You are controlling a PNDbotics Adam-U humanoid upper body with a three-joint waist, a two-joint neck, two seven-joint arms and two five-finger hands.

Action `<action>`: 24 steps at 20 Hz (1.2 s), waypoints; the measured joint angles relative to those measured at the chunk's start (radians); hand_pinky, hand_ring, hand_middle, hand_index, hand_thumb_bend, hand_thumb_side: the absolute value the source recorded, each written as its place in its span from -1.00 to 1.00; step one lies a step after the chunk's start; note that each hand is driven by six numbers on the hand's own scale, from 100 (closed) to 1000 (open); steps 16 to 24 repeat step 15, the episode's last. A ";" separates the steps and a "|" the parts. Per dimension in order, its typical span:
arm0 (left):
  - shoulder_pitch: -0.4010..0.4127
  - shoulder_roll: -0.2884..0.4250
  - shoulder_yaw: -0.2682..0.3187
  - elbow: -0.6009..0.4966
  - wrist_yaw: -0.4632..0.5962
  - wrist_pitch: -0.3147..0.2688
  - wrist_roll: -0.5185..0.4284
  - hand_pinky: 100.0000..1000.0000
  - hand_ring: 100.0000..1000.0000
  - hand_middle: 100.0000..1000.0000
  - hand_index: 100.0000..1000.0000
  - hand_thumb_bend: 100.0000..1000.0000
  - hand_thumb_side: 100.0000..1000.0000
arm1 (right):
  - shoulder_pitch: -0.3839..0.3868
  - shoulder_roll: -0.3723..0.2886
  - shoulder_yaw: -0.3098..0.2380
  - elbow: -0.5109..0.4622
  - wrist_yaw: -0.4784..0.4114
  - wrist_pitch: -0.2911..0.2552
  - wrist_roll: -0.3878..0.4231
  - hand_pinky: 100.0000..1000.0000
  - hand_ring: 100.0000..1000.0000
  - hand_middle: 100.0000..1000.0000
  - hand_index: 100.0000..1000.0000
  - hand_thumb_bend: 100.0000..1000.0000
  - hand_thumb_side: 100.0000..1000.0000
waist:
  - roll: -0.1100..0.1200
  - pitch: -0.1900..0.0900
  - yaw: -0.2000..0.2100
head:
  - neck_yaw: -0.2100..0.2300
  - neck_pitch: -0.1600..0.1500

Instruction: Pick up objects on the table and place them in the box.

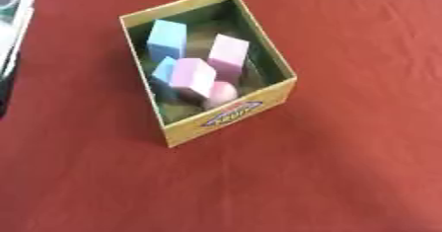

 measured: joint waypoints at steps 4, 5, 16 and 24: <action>0.101 0.102 0.066 -0.150 0.154 0.036 0.208 0.76 0.56 0.49 0.71 -0.63 0.28 | 0.002 0.000 -0.005 0.000 -0.011 -0.044 -0.055 0.65 0.50 0.26 0.67 -1.00 -0.18 | 0.000 -0.001 0.007 | -0.013 0.000; 0.133 0.127 0.080 -0.187 0.187 0.039 0.250 0.76 0.56 0.49 0.71 -0.63 0.28 | 0.002 0.001 -0.005 0.000 -0.014 -0.056 -0.069 0.65 0.50 0.26 0.67 -1.00 -0.18 | 0.000 -0.001 0.008 | -0.016 -0.001; 0.455 0.253 0.186 -0.284 0.302 -0.166 0.520 0.74 0.55 0.47 0.71 -0.64 0.20 | 0.009 0.049 -0.017 -0.001 -0.020 -0.200 -0.178 0.67 0.56 0.33 0.71 -1.00 0.10 | -0.025 -0.001 0.009 | -0.026 -0.007; 0.455 0.253 0.186 -0.284 0.302 -0.166 0.520 0.74 0.55 0.47 0.71 -0.64 0.20 | 0.009 0.049 -0.017 -0.001 -0.020 -0.200 -0.178 0.67 0.56 0.33 0.71 -1.00 0.10 | -0.025 -0.001 0.009 | -0.026 -0.007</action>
